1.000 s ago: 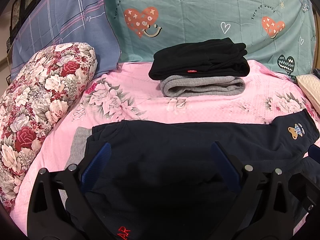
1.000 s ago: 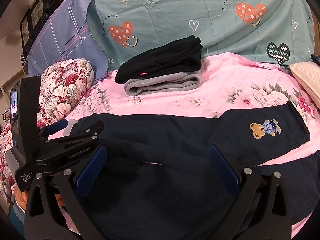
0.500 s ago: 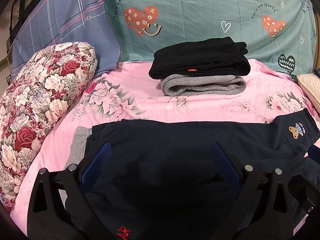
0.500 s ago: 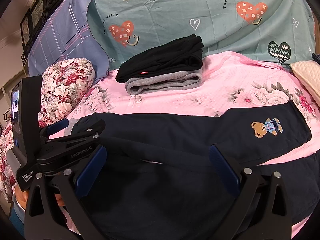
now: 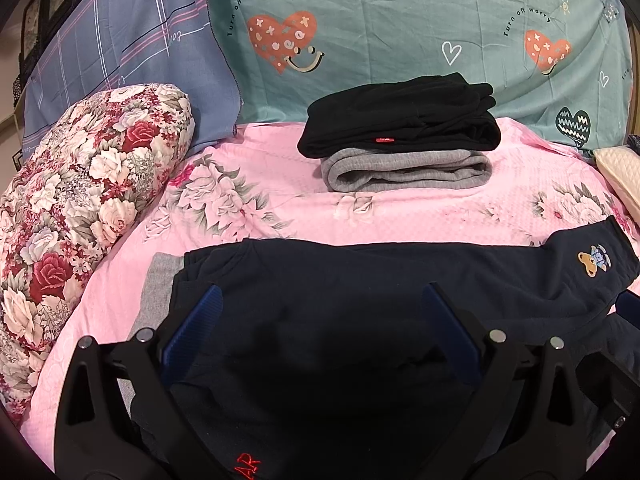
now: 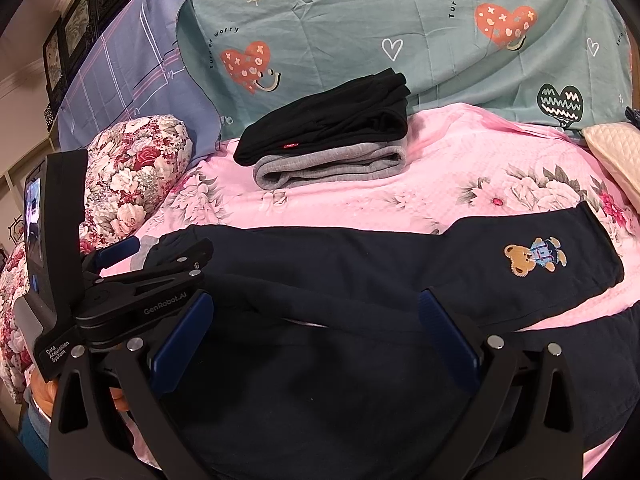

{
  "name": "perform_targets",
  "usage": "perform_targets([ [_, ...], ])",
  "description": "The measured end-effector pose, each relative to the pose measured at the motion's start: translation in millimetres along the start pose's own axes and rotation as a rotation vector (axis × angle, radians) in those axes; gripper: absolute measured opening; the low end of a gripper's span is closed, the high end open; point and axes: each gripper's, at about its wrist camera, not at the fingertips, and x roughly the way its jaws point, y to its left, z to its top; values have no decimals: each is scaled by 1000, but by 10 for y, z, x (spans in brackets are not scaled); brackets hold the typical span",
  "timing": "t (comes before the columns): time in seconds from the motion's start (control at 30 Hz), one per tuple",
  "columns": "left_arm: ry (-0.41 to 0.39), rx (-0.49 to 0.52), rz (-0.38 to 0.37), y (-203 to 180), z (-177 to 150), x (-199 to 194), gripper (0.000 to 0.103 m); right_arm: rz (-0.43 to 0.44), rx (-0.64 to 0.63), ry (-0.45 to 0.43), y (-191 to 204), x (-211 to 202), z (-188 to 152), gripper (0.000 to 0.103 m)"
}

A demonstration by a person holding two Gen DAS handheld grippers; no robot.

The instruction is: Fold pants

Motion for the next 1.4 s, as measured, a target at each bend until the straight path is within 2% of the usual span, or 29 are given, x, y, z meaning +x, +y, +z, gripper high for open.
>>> perform_targets([
  [0.6,3,4,2,-28,9,17,101,3,-19,-6,25,-29,2,102],
  [0.73,14,1,1,26,60,-16,101,36,-20,-25,21,-115,69,102],
  [0.87,55,-72,-66,367,204,-72,101,127,-14,30,-20,-154,230,102],
  [0.9,76,-85,-90,480,239,-61,101,158,-20,63,-22,-127,257,102],
  [0.93,100,-94,-107,649,274,-41,101,209,-43,145,-31,-44,316,102],
  [0.97,114,-94,-106,754,304,-18,101,223,-60,187,-36,6,352,102],
  [1.0,128,-88,-93,886,328,8,101,228,-93,217,-32,63,408,102],
  [1.1,181,-45,-58,1221,378,126,101,179,-262,234,93,239,570,102],
  [1.2,255,-30,-52,1545,402,304,101,174,-392,257,200,545,717,102],
  [1.3,308,-36,-16,1824,412,472,101,204,-428,311,254,924,833,101],
  [1.4,344,-75,-27,2042,426,611,101,228,-465,384,341,1410,918,92],
])
